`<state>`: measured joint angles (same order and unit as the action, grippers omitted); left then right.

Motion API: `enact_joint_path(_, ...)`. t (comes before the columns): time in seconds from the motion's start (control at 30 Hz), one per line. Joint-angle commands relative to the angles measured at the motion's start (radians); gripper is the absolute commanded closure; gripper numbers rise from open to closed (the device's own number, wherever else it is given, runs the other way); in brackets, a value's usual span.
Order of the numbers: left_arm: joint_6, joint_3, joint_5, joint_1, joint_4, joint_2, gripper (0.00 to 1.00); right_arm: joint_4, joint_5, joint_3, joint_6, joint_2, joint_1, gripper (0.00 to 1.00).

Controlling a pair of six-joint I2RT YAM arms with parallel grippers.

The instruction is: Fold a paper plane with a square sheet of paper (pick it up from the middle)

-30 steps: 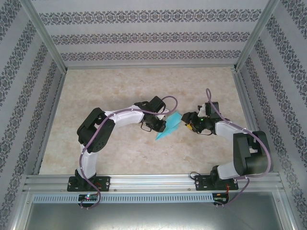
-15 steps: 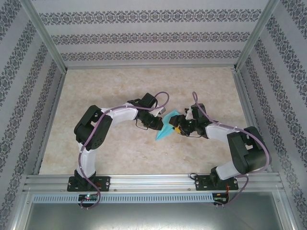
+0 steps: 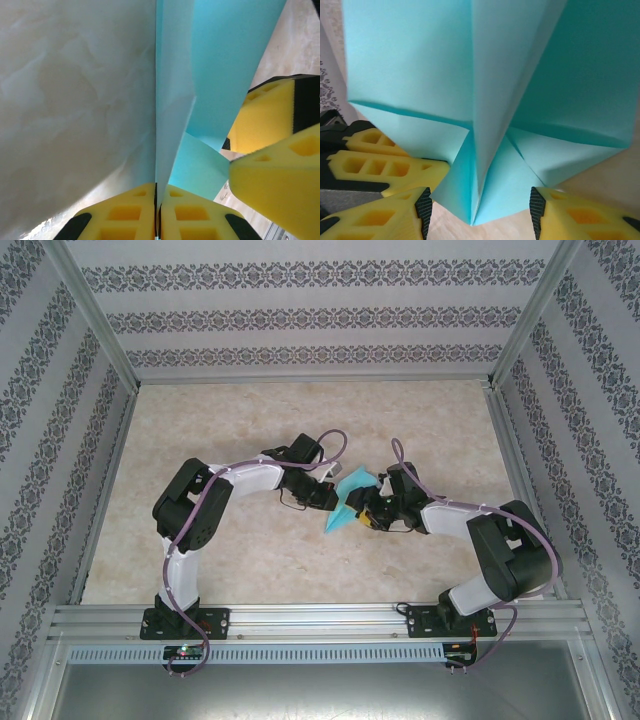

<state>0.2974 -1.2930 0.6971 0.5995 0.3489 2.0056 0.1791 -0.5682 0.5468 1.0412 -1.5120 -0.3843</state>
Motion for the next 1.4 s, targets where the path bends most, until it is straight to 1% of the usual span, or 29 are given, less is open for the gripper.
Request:
enact_joint_path(0.0,0.011,0.01,0.013,-0.018,-0.028,-0.003,0.89,-0.069,0.052,0.023,-0.037,0.02,-0.012,0.43)
enact_joint_path(0.17,0.011,0.009,0.013,-0.023,-0.028,0.01,0.89,-0.132,0.077,0.039,-0.069,0.034,-0.007,0.41)
enact_joint_path(0.23,0.014,0.01,0.019,-0.023,-0.033,0.012,0.89,-0.098,0.07,0.025,-0.049,0.026,-0.008,0.4)
enact_joint_path(0.27,0.016,0.011,0.021,-0.023,-0.035,0.013,0.89,-0.073,0.062,0.021,-0.035,0.02,-0.009,0.36)
enact_joint_path(0.33,0.016,0.008,0.021,-0.023,-0.034,0.016,0.89,-0.027,0.05,0.018,-0.013,0.009,-0.014,0.35)
enact_joint_path(0.5,0.016,0.006,0.027,-0.023,-0.033,0.02,0.89,0.043,0.024,0.021,0.031,-0.029,-0.031,0.35)
enact_joint_path(0.67,0.017,0.01,0.031,-0.024,-0.036,0.023,0.89,0.027,0.031,0.037,0.025,-0.046,-0.046,0.35)
enact_joint_path(1.1,0.018,0.021,0.042,-0.023,-0.045,0.027,0.89,0.099,0.009,0.031,0.085,-0.003,-0.05,0.36)
enact_joint_path(1.17,0.012,0.022,0.036,-0.023,-0.038,0.026,0.89,0.044,0.025,0.047,0.06,0.007,-0.048,0.36)
enact_joint_path(1.23,0.009,0.024,0.029,-0.024,-0.034,0.023,0.89,-0.122,0.092,0.086,-0.019,0.036,-0.05,0.36)
enact_joint_path(1.27,0.009,0.026,0.022,-0.024,-0.036,0.021,0.89,-0.176,0.115,0.104,-0.058,0.046,-0.05,0.37)
enact_joint_path(1.37,0.008,0.027,0.016,-0.024,-0.036,0.027,0.89,-0.194,0.119,0.11,-0.08,0.045,-0.034,0.36)
